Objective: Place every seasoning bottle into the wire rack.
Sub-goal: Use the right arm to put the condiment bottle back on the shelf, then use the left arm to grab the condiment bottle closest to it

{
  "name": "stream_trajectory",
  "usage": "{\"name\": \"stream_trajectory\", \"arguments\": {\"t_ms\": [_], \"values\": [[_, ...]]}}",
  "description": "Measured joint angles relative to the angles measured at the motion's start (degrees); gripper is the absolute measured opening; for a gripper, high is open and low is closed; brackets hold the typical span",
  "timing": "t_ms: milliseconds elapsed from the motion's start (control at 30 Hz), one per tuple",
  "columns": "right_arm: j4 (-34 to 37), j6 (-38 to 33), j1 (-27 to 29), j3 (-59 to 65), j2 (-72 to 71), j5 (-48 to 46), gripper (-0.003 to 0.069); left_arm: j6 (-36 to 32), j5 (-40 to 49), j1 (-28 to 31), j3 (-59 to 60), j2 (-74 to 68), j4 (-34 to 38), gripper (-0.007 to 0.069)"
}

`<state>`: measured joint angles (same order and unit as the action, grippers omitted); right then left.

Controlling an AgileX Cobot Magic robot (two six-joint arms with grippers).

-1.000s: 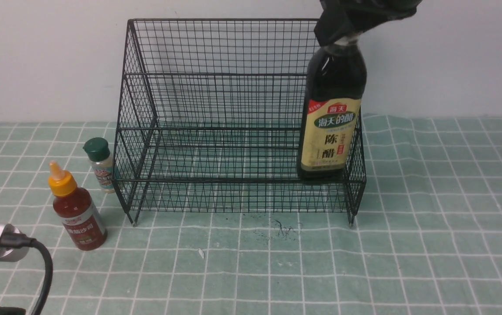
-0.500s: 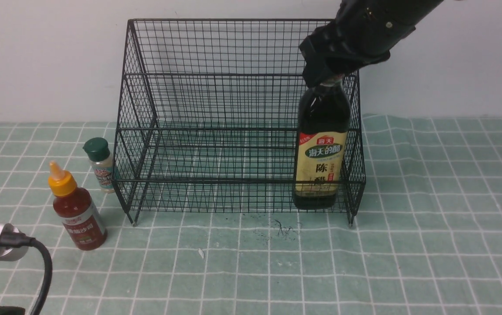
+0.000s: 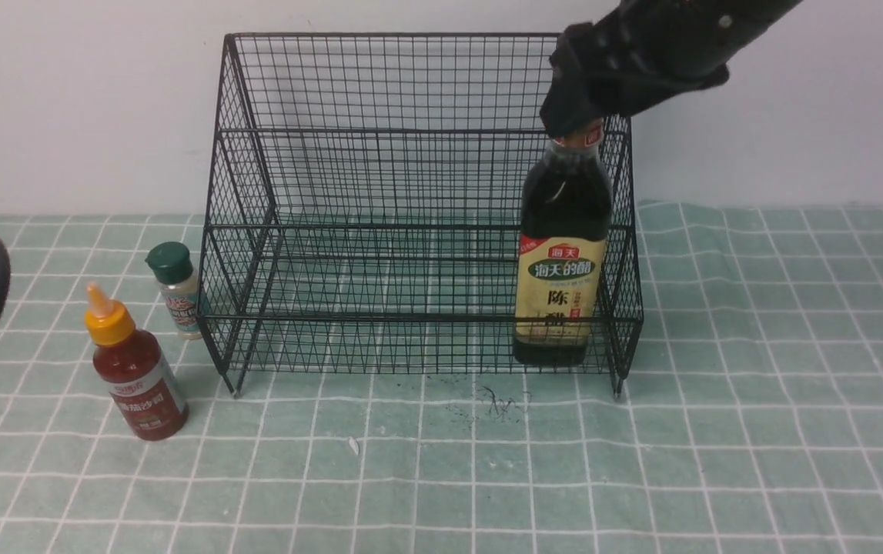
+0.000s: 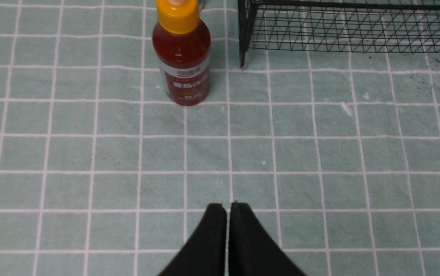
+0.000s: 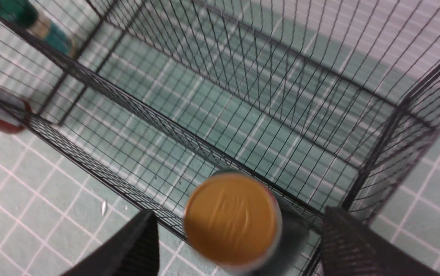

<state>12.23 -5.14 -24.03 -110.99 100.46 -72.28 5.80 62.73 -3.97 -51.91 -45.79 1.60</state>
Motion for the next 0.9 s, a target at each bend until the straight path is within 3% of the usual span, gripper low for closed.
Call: {"name": "stream_trajectory", "arguments": {"t_ms": [167, 267, 367, 500, 533, 600, 667, 900], "values": [[-1.0, 0.0, 0.0, 0.0, -7.8, -0.3, 0.0528, 0.5, 2.7, 0.0, -6.6, -8.4, -3.0, -0.0006], [-1.7, 0.2, 0.0, 0.0, -14.4, -0.5, 0.0489, 0.7, 2.8, 0.0, -8.8, -14.8, -3.1, -0.0006], [-3.2, 1.0, 0.0, 0.2, -21.7, -0.6, 0.0368, 0.7, 2.7, 0.0, -10.4, -20.5, -3.1, -0.0006], [-5.0, 1.3, 0.0, 3.9, -31.2, -0.6, 0.0138, 0.7, 1.8, 0.0, -12.7, -25.9, -3.2, -0.0001], [-6.1, 1.4, 0.0, 7.3, -36.2, -0.7, 0.0053, 0.6, 1.0, 0.0, -14.4, -27.9, -3.2, 0.0021], [-7.1, 1.5, 0.0, 12.6, -42.3, -0.9, 0.0007, 0.1, -0.8, 0.0, -16.0, -29.4, -3.3, 0.0062], [-7.4, 1.5, 0.0, 16.0, -45.9, -1.0, -0.0003, -0.1, -2.4, 0.0, -17.0, -30.4, -3.8, 0.0101], [-8.0, 1.5, 0.0, 33.1, -62.9, 4.0, -0.0015, -0.4, -9.8, 0.0, -18.1, -38.1, -7.5, 0.0465]]}}
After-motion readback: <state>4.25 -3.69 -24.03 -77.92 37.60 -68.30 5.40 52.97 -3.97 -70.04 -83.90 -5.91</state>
